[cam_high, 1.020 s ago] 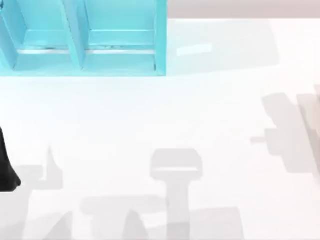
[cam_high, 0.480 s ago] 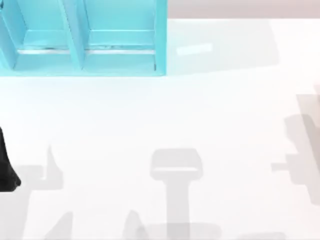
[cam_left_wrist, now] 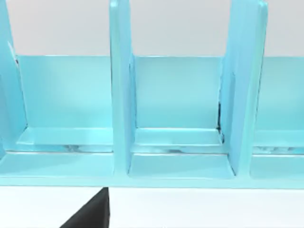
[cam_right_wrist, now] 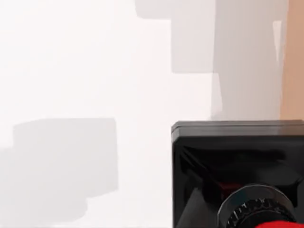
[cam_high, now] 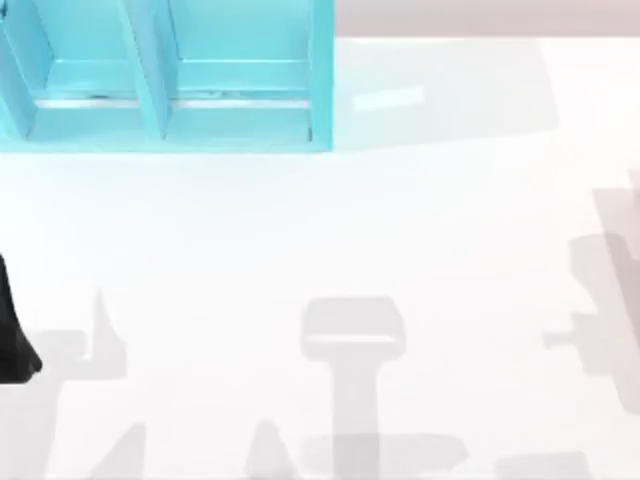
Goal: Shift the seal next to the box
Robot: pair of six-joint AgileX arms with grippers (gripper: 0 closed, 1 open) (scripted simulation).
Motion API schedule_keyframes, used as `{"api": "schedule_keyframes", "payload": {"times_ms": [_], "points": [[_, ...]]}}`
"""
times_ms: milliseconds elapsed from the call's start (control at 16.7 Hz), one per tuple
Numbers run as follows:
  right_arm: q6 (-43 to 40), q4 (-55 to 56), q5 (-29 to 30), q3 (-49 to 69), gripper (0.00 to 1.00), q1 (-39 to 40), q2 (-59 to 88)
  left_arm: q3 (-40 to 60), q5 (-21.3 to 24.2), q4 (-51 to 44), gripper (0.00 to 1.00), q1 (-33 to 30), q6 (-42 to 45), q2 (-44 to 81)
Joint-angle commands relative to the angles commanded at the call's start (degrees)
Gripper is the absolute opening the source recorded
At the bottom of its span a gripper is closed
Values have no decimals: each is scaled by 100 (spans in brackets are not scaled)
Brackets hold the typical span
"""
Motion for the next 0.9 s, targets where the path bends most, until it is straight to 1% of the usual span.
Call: {"api": "schedule_keyframes", "payload": {"times_ms": [300, 600, 900], "points": [[31, 885, -3, -821, 0, 7, 28, 0, 0, 0, 100, 0, 0, 0], [27, 1017, 4, -954, 0, 10, 36, 0, 0, 0, 100, 0, 0, 0], [27, 1017, 4, -954, 38, 10, 36, 0, 0, 0, 100, 0, 0, 0]]}}
